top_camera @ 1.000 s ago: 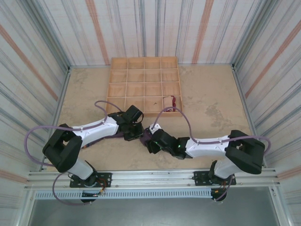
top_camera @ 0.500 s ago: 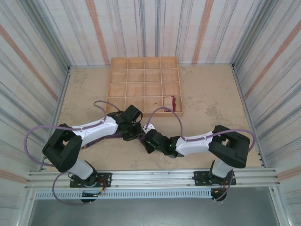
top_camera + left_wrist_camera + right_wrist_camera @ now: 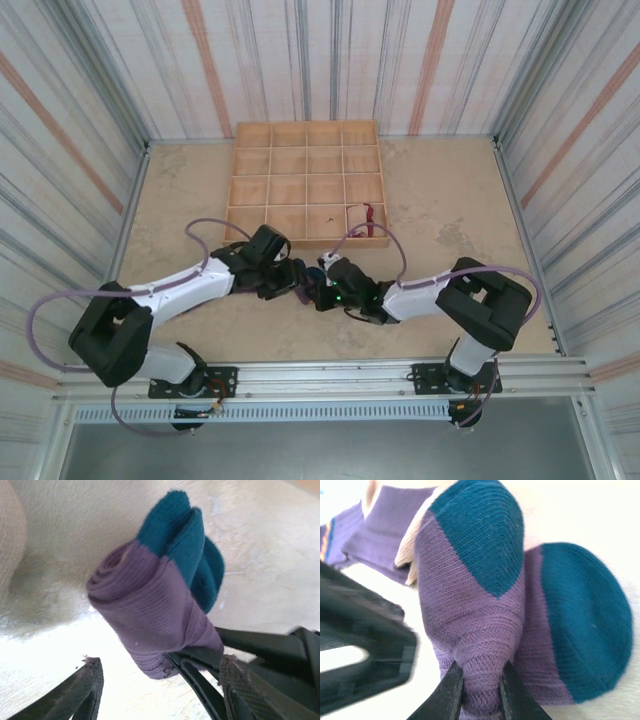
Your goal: Roll the socks
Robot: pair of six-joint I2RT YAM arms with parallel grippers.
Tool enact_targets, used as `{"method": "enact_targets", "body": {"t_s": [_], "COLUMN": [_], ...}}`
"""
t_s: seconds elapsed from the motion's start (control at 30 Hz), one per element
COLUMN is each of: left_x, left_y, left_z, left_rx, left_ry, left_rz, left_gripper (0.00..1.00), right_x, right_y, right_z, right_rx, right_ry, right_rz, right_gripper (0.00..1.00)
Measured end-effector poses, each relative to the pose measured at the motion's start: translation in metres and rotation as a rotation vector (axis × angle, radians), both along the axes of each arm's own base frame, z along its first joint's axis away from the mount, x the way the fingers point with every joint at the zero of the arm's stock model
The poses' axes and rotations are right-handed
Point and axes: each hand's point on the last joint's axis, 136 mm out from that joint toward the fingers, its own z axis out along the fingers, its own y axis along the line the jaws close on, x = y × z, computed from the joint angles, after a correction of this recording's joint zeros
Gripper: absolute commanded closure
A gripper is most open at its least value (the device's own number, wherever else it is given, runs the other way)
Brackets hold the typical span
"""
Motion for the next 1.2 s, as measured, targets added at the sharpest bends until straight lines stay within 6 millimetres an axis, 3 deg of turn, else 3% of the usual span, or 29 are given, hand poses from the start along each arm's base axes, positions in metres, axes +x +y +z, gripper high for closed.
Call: {"method": "enact_targets", "body": {"t_s": [0.27,0.47,0.7,0.8,0.93,1.03,1.2], "left_x": [0.008,0.016,0.018,0.02,0.026,0.032,0.039], "left_y": [-0.01,-0.016,-0.022,-0.027,-0.036,-0.041,-0.048], "left_z": [0.006,-0.011,-0.031,-0.035,-0.036,-0.036,-0.034], "left_rx": [-0.072,-0.064,-0.021,-0.014,-0.014,-0.009,0.018], "left_ry": [-0.068,-0.064,-0.044,-0.053,-0.07,-0.073,-0.064], "left_rz": [-0.014,-0.017,-0.036,-0.043,-0.041,-0.036,-0.058], "left_gripper": [0.37,0.4,0.46,0.52,0.72,0.87,0.93], "right_x": [0.01,0.011,0.009,0.009,0.01,0.013,0.017], "right_y": [-0.021,-0.026,-0.03,-0.033,-0.035,-0.036,-0.042], "right_z": [-0.005,-0.011,-0.013,-0.013,-0.012,-0.009,-0.009], "right_rx": [0.232,0.384,0.477,0.495,0.526,0.56,0.569], "right_ry": [0.285,0.476,0.58,0.61,0.638,0.647,0.644], "right_rz": [-0.061,-0.078,-0.116,-0.144,-0.17,-0.185,-0.23], "right_gripper": [0.99,1.0,0.99,0.99,0.96,0.88,0.69]}}
